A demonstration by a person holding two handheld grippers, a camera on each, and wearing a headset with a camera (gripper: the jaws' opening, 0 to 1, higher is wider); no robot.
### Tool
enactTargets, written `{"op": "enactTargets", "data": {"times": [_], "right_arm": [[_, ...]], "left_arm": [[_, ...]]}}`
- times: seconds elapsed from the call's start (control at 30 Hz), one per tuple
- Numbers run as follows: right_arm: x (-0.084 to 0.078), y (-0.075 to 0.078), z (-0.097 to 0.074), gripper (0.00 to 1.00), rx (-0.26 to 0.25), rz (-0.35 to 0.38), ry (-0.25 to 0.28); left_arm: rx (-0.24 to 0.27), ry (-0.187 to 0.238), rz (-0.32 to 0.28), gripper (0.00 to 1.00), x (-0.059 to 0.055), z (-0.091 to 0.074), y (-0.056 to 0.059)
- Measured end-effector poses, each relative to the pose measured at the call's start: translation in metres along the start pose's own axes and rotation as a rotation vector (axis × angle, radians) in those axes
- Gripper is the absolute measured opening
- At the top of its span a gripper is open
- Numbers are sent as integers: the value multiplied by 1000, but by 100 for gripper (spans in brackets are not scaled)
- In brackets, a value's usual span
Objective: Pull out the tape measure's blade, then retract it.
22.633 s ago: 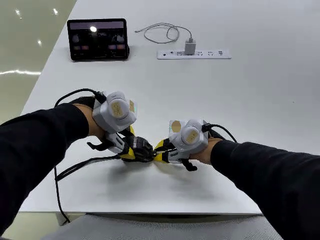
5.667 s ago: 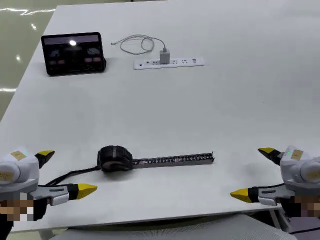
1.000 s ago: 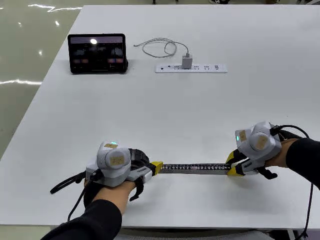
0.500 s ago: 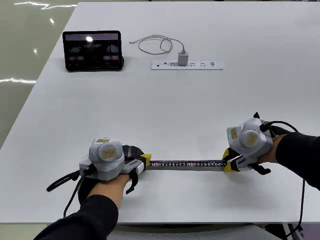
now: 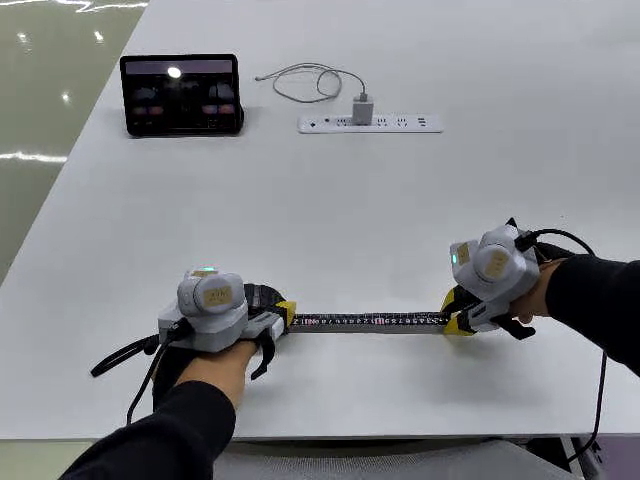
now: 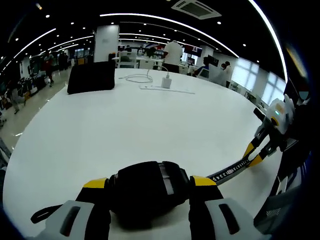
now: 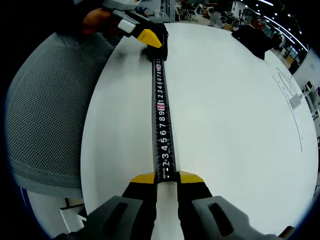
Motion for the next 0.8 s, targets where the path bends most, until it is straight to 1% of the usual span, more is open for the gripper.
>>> {"op": "enactTargets", "data": {"times": [0.17, 0.37, 0.53, 0.67, 0.8], "right_arm": [[1, -1, 1, 10, -2, -13, -13], [1, 0, 1, 10, -6, 7, -5], [3, -1, 2, 10, -13, 9, -16], [4, -1, 2, 10, -15, -2, -12], [6, -1, 3, 10, -16, 14, -7]], "left_arm": [[0, 1, 0, 59, 0, -1, 0], [-2, 0, -1, 59, 0, 0, -1], [-4, 0, 0, 59, 0, 0, -1], [-5, 0, 0, 59, 0, 0, -1], [-5, 1, 1, 59, 0, 0, -1]]}}
Point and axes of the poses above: the centre of the closed fingertips' face, and the gripper's own axes: z roughly forward along the fingers, y roughly to its right, x roughly out of its top, the point moved 1 cm from there along -z, roughly backward along the fingers, and after that the axes turned 10 degrees about x, right-handed, at the moved point
